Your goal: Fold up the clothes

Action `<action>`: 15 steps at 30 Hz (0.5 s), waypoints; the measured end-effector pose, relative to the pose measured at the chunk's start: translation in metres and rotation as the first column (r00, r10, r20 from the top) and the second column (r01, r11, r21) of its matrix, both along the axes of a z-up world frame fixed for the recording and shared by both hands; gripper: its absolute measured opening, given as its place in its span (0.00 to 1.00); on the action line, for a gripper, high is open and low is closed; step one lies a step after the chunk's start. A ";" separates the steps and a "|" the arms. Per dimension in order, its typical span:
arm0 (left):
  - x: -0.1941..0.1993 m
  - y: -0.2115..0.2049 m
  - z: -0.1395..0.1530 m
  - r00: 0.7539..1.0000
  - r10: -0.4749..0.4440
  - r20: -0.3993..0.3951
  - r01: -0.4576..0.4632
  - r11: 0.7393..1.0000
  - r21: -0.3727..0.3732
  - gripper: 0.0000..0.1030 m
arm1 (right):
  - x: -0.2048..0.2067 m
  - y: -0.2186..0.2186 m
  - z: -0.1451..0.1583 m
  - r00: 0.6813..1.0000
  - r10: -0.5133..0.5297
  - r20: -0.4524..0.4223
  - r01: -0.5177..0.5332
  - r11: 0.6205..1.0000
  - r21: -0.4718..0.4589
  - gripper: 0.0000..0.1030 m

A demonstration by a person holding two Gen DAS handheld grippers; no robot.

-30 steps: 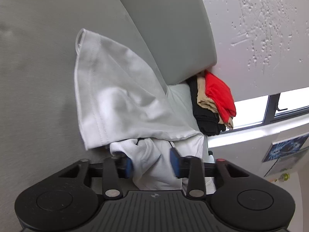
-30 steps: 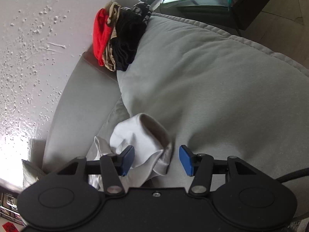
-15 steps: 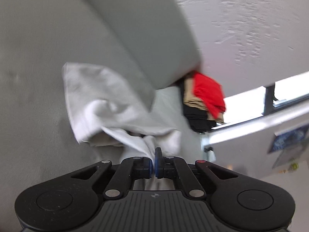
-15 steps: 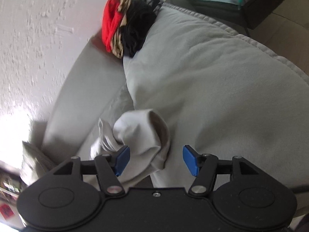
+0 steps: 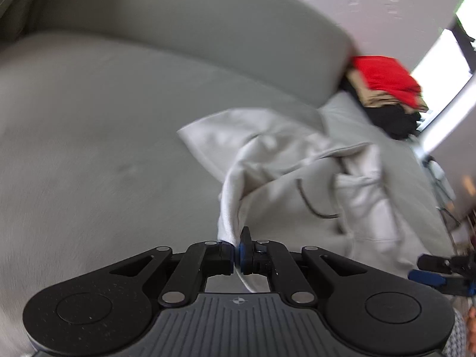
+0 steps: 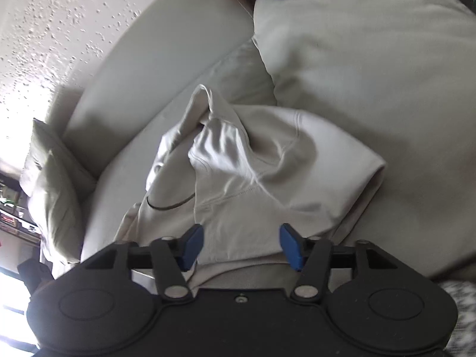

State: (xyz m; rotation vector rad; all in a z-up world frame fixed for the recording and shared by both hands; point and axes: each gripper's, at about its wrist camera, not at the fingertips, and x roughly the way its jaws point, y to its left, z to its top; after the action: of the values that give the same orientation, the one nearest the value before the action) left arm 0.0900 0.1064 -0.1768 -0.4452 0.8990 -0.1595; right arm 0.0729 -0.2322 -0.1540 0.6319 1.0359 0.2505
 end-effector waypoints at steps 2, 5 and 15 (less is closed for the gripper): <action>0.001 -0.003 0.001 1.000 -0.013 0.013 0.013 1.000 0.002 0.01 | 0.002 0.013 -0.003 0.999 0.037 0.011 -0.037 0.999 -0.033 0.47; 0.001 -0.008 0.001 0.999 -0.031 0.016 0.031 0.999 0.032 0.01 | 0.008 0.041 -0.008 0.991 0.131 0.037 -0.127 0.988 -0.087 0.48; 0.002 -0.002 -0.005 1.000 0.002 -0.006 -0.002 1.000 -0.008 0.01 | 0.023 0.112 -0.017 0.951 0.307 0.046 -0.250 0.846 -0.470 0.26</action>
State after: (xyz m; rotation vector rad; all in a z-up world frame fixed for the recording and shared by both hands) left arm 0.0915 0.1044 -0.1817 -0.4547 0.9040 -0.1601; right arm 0.0955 -0.1206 -0.1707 0.0296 1.0222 0.2809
